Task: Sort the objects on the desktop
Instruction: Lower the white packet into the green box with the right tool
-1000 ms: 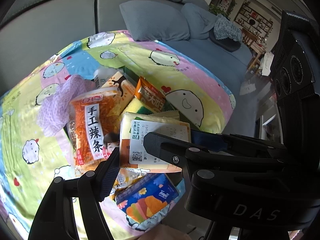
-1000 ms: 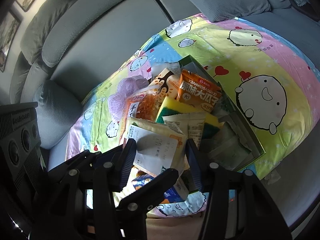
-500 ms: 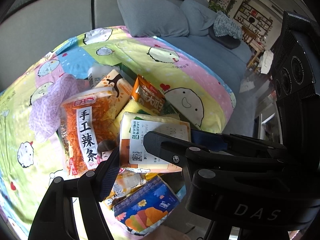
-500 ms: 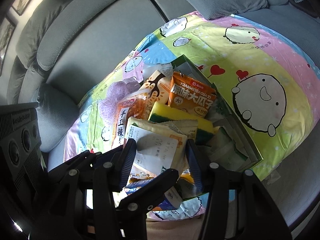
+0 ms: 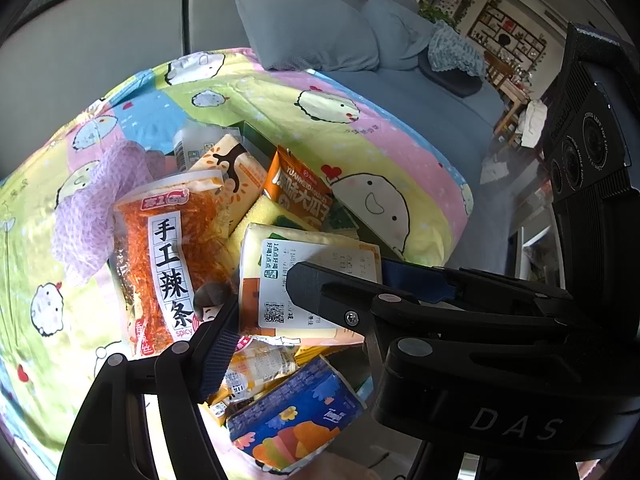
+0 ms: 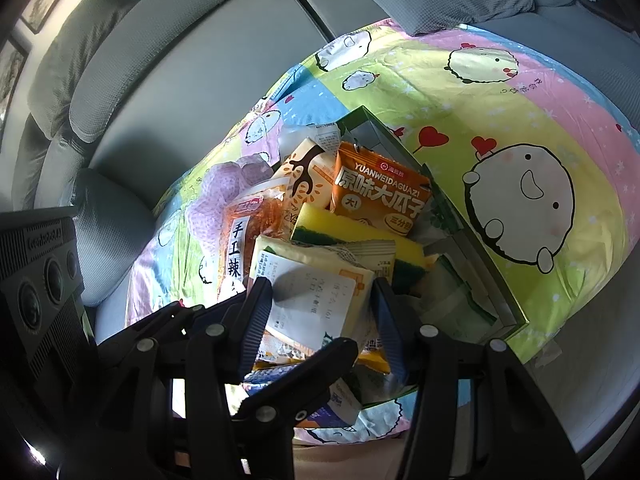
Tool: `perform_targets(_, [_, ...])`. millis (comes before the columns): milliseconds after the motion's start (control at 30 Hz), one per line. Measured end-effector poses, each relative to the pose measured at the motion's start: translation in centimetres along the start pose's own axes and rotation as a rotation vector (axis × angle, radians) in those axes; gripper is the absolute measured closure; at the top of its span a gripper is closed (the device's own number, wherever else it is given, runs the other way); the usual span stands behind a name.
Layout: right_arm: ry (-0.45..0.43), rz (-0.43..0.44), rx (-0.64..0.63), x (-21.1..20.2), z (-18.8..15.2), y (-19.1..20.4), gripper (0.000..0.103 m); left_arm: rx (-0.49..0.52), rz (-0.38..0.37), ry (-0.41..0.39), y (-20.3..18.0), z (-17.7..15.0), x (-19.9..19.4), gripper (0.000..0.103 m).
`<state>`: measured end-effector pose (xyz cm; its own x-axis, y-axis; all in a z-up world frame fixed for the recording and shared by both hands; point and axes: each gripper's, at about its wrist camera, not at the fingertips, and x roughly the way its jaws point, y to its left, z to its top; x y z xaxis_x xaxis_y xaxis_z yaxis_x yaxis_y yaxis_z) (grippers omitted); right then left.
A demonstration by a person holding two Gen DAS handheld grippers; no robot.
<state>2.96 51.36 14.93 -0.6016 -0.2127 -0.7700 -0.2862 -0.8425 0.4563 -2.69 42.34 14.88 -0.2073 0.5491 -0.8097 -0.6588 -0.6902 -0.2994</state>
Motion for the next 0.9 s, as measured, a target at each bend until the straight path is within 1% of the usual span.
perform_targets(433, [-0.002,-0.006,0.000,0.3,-0.1,-0.3,0.050,-0.003,-0.002,0.006,0.1,-0.1,0.3,0.031])
perform_targets(533, [-0.028,-0.033,-0.019,0.0,-0.2,0.0,0.050,-0.013,-0.003,0.013,0.1,-0.2,0.3,0.031])
perform_targets(567, [-0.039,-0.040,-0.034,-0.3,-0.2,0.2,0.049,-0.016,-0.003,0.012,0.1,-0.2,0.3,0.031])
perform_targets(600, [-0.043,-0.035,-0.039,-0.4,-0.2,0.3,0.042,-0.020,-0.005,0.011,0.1,-0.3,0.1,0.031])
perform_targets(667, [-0.049,-0.010,-0.044,-0.6,-0.2,0.5,0.037,-0.025,-0.009,0.011,0.1,-0.3,-0.2,0.031])
perform_targets(900, [-0.064,-0.013,-0.056,-1.3,-0.3,1.2,0.037,-0.021,-0.004,-0.009,0.1,-0.4,-1.3,0.031])
